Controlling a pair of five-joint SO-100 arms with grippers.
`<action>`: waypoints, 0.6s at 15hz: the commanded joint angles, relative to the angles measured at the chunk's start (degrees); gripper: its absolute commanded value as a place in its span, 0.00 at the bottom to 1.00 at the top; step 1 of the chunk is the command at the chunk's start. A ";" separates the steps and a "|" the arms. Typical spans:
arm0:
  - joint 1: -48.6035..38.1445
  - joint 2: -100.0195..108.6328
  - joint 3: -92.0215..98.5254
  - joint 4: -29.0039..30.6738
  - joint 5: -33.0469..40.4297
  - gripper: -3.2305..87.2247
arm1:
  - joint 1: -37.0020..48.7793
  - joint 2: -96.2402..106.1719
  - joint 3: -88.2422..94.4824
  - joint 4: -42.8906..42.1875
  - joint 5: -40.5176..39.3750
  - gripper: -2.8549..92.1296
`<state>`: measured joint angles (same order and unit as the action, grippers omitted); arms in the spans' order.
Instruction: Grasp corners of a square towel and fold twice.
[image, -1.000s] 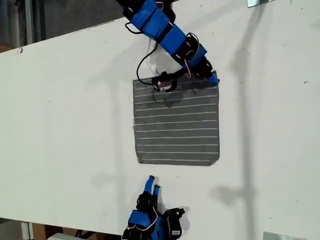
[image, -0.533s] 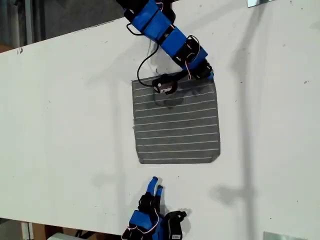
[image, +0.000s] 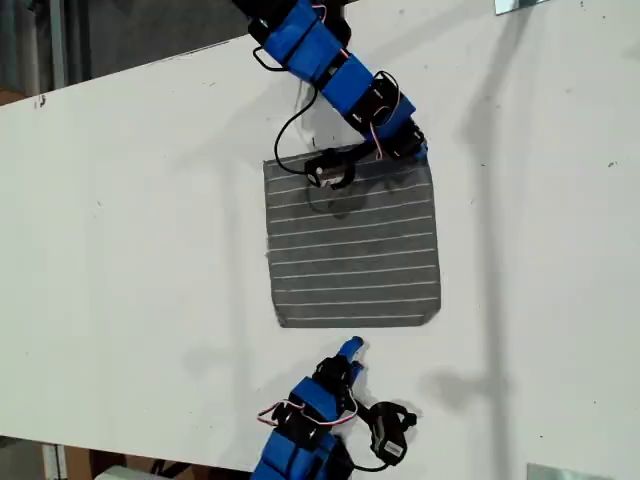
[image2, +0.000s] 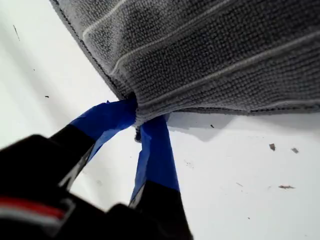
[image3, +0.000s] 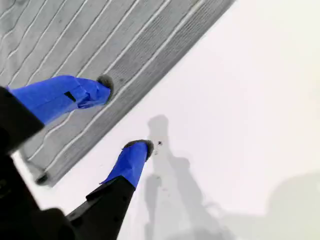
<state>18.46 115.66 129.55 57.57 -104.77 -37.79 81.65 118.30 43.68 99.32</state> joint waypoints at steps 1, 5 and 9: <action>7.91 -12.48 -7.82 -6.59 -6.77 0.28 | 1.49 -1.58 -0.79 -0.79 -0.09 0.03; 13.01 -34.89 -31.55 -0.62 -8.00 0.29 | 1.85 -3.08 -0.79 -2.29 -0.44 0.03; 13.10 -51.15 -56.07 7.73 -3.16 0.30 | 1.32 -3.43 -0.79 -2.46 -0.35 0.03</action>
<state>31.11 66.18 82.44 62.23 -109.25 -37.79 80.68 118.30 43.33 99.32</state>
